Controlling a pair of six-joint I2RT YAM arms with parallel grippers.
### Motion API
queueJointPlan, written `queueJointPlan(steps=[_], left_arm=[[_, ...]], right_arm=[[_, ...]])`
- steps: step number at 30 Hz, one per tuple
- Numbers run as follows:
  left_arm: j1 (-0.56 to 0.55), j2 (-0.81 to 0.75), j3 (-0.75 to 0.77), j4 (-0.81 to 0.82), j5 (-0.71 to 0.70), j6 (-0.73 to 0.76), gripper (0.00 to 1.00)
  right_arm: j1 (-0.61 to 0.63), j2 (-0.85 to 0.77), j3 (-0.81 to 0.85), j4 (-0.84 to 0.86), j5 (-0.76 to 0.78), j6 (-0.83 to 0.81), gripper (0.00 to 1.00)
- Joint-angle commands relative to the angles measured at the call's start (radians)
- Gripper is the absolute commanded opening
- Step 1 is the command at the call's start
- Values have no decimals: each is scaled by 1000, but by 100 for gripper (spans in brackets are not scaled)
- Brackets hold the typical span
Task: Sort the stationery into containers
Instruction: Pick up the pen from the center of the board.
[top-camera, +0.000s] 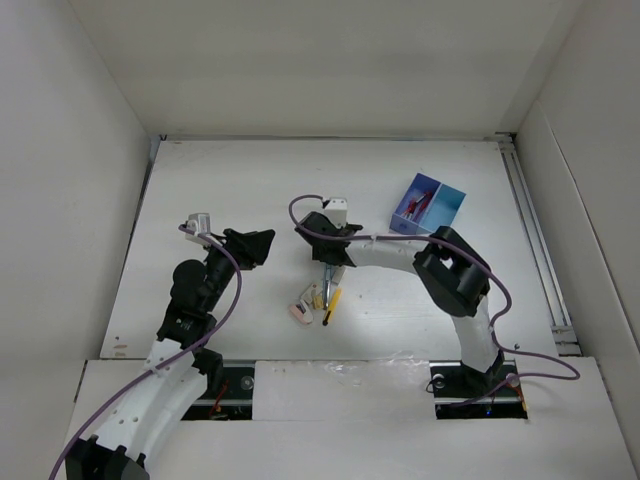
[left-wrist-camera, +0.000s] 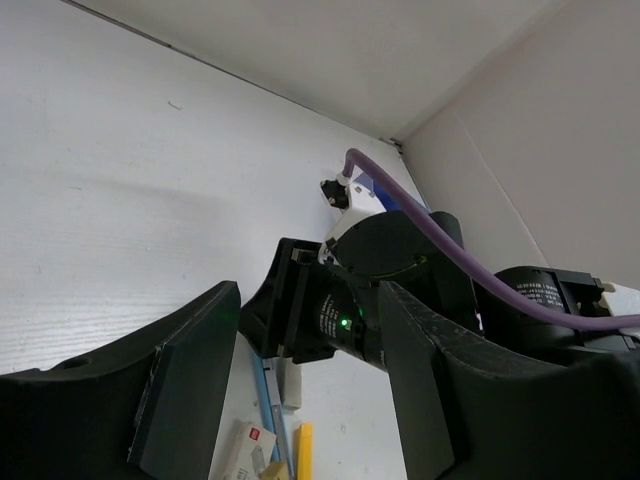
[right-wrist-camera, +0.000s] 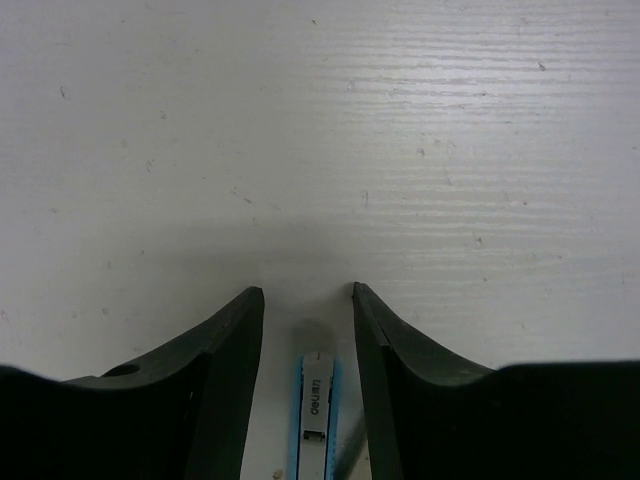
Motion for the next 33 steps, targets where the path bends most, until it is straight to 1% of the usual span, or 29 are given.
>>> queueJointPlan(steps=[1, 4, 10, 13, 14, 15, 16, 20, 22, 24, 25, 26, 27, 28, 30, 32, 33], left_arm=[[-3, -2, 2, 38, 12, -4, 54], [-3, -2, 2, 38, 12, -4, 54], [-3, -11, 2, 38, 12, -4, 54], [-3, -11, 2, 38, 12, -4, 54], [-3, -11, 2, 38, 12, -4, 54], [-3, -11, 2, 38, 12, -4, 54], [-3, -11, 2, 38, 12, -4, 54], [-3, -20, 2, 38, 12, -4, 54], [-3, -20, 2, 38, 12, -4, 54], [-3, -20, 2, 38, 12, -4, 54], [-3, -20, 2, 38, 12, -4, 54], [-3, -20, 2, 38, 12, -4, 54], [-3, -20, 2, 38, 12, -4, 54], [-3, -20, 2, 38, 12, -4, 54], [-3, -20, 2, 38, 12, -4, 54], [-3, -20, 2, 38, 12, -4, 54], [-3, -20, 2, 38, 12, -4, 54]], right_arm=[[32, 14, 7, -138, 30, 49, 48], [50, 5, -16, -161, 53, 62, 48], [69, 5, -47, -161, 41, 109, 48], [90, 5, -58, -143, 29, 118, 43], [90, 5, -58, -143, 29, 119, 43], [90, 5, -58, -143, 29, 119, 38], [90, 15, -58, -143, 29, 119, 36], [90, 15, -47, -143, 29, 119, 30], [90, 15, -47, -143, 20, 119, 30], [90, 15, -47, -143, 20, 119, 33], [90, 15, -47, -143, 20, 128, 35], [90, 15, -47, -143, 20, 128, 42], [90, 15, -47, -143, 20, 128, 45], [90, 15, -47, -143, 20, 128, 46], [90, 15, -47, -143, 20, 128, 46], [90, 15, -58, -143, 10, 128, 41], [90, 15, -58, -143, 10, 128, 34]])
